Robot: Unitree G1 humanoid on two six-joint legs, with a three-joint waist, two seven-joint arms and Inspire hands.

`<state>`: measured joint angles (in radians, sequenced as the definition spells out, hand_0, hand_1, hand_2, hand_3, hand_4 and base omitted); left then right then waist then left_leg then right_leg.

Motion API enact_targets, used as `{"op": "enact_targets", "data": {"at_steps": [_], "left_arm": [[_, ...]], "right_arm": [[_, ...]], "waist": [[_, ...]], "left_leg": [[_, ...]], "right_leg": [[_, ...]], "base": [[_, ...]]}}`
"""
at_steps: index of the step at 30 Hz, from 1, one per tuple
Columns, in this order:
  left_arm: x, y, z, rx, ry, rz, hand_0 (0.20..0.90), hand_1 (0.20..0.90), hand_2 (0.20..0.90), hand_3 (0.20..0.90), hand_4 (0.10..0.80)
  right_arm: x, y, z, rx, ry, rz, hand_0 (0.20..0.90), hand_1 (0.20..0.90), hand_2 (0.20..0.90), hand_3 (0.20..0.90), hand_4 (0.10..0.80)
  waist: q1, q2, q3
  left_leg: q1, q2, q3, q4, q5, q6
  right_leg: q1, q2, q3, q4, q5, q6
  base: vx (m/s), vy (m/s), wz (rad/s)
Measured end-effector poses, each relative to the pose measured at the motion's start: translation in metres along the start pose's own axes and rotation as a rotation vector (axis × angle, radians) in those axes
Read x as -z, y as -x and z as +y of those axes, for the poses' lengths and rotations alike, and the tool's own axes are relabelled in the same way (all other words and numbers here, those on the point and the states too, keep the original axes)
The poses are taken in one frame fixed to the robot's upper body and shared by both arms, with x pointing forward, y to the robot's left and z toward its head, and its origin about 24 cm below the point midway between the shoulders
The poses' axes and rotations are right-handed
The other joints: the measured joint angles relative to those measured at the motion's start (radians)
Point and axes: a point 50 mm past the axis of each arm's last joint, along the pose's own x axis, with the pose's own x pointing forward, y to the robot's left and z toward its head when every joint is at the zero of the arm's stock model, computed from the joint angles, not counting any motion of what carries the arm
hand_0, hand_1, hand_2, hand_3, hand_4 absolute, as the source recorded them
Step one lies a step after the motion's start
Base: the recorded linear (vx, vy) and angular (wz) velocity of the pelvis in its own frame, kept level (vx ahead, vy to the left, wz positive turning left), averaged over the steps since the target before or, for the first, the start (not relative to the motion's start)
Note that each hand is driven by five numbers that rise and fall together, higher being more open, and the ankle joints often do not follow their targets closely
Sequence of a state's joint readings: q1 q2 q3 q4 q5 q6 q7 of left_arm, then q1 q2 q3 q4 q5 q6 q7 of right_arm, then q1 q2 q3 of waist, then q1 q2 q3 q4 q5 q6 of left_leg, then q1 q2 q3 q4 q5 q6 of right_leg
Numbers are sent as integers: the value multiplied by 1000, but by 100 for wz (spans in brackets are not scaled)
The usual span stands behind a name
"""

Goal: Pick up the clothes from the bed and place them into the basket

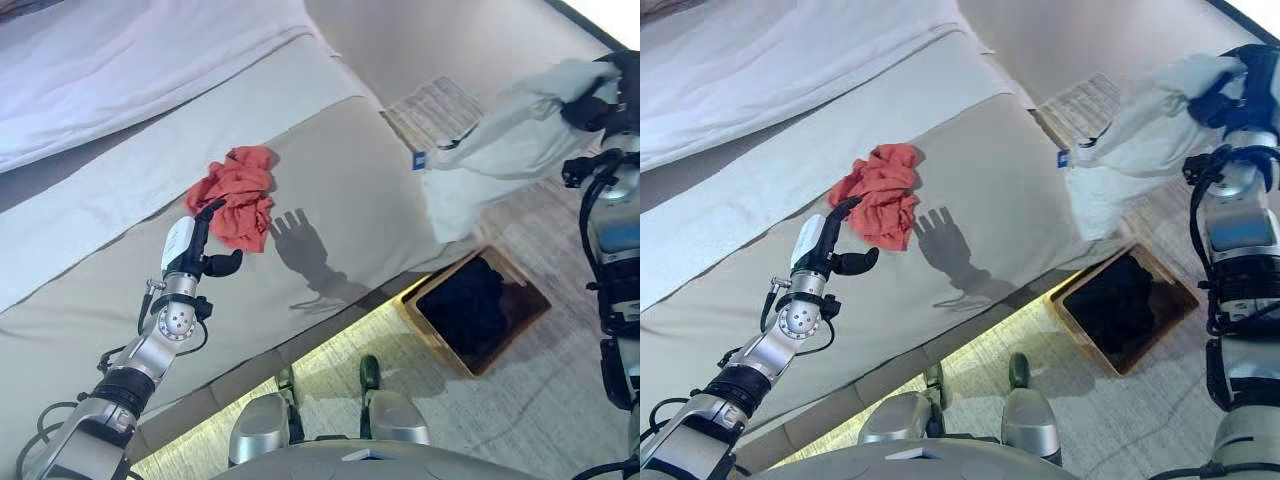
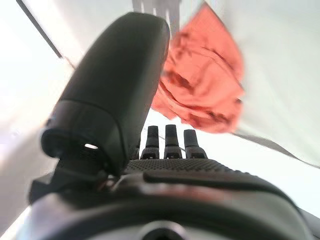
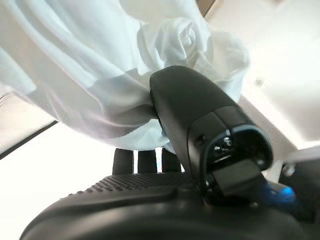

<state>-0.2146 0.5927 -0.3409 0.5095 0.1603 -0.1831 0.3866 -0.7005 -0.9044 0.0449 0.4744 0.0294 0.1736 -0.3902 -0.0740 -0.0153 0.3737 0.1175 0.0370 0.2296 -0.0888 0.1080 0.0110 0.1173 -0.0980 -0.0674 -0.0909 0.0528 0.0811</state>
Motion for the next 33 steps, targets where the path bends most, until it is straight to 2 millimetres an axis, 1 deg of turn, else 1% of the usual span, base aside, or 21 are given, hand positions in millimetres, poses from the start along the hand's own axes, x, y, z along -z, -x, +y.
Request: {"op": "enact_targets", "data": {"at_steps": [2, 4, 6, 8, 10, 14, 17, 21, 23, 25, 29, 33], "left_arm": [[2, 1, -3, 10, 2, 13, 900, 900, 900, 900, 800], [4, 2, -7, 27, 1, 21, 900, 900, 900, 900, 800], [4, 3, -14, 59, -9, 23, 900, 900, 900, 900, 800], [5, 6, -21, 84, -17, 27, 900, 900, 900, 900, 800], [5, 8, -28, 120, -29, 25, 900, 900, 900, 900, 800], [2, 10, -36, 152, -23, 14, 900, 900, 900, 900, 800], [-1, 12, -43, 176, -9, 9, 900, 900, 900, 900, 800], [-4, 14, -51, 216, -12, -1, 900, 900, 900, 900, 800], [-4, 16, -55, 233, -11, -3, 900, 900, 900, 900, 800], [-5, 16, -56, 234, -7, -4, 900, 900, 900, 900, 800], [-7, 16, -58, 243, -6, -8, 900, 900, 900, 900, 800], [-10, 19, -66, 274, -5, -21, 900, 900, 900, 900, 800]], "right_arm": [[0, -1, -3, 5, 2, 2, 300, 300, 300, 200, 100], [1, -2, -5, 10, 8, 6, 300, 300, 300, 200, 100], [5, 0, -6, 11, 25, 23, 300, 300, 300, 200, 100], [15, 3, -5, -3, 43, 51, 300, 300, 300, 200, 100], [27, 5, -4, -20, 63, 98, 300, 300, 300, 200, 100], [52, 11, -3, -75, 89, 197, 300, 300, 300, 200, 100], [70, 18, -2, -129, 128, 259, 300, 300, 300, 200, 100], [91, 25, -1, -181, 166, 341, 300, 300, 300, 200, 100], [99, 29, 3, -223, 193, 374, 300, 300, 300, 200, 100], [103, 31, 6, -251, 208, 388, 300, 300, 300, 200, 100], [109, 35, 8, -288, 227, 408, 300, 300, 300, 200, 100], [113, 37, 8, -296, 233, 422, 300, 300, 300, 200, 100]], "waist": [[-13, 1, -7], [-37, 1, -14], [-60, 2, -33], [-73, 1, -52], [-83, 5, -83], [-107, 15, -118], [-124, 32, -130], [-140, 49, -139], [-147, 60, -147], [-146, 74, -155], [-153, 98, -159], [-156, 134, -153]], "left_leg": [[0, 8, 19, 0, -3, -4], [0, 19, 35, 0, -12, -16], [1, 25, 50, -1, -17, -22], [8, 31, 64, -1, -20, -27], [9, 35, 76, -4, -28, -37], [9, 36, 92, -4, -29, -38], [6, 36, 108, -4, -31, -37], [6, 38, 113, -3, -31, -37], [5, 38, 119, -3, -31, -37], [-3, 39, 132, -3, -31, -36], [-11, 39, 138, -1, -31, -36], [-17, 39, 139, -4, -31, -37]], "right_leg": [[-11, 7, 22, 0, 7, -1], [-19, 15, 35, 0, 11, -4], [-29, 25, 55, 0, 15, -7], [-29, 28, 67, 0, 15, -7], [-38, 35, 83, 0, 15, -7], [-46, 39, 99, 0, 15, -7], [-58, 38, 114, 0, 16, -7], [-61, 39, 117, 0, 16, -7], [-64, 38, 122, 0, 16, -7], [-78, 38, 135, 0, 16, -7], [-90, 39, 140, 0, 23, -4], [-96, 38, 141, -1, 23, -4]], "base": [[-5, 8, -33], [0, -2, -27], [-4, -14, -24], [-14, -28, -21], [-17, -41, -22], [-10, -34, -14], [-5, -17, -16], [-1, -4, -2], [10, -24, -8], [5, -35, -15], [-7, -23, -7], [-6, -19, 0]]}}
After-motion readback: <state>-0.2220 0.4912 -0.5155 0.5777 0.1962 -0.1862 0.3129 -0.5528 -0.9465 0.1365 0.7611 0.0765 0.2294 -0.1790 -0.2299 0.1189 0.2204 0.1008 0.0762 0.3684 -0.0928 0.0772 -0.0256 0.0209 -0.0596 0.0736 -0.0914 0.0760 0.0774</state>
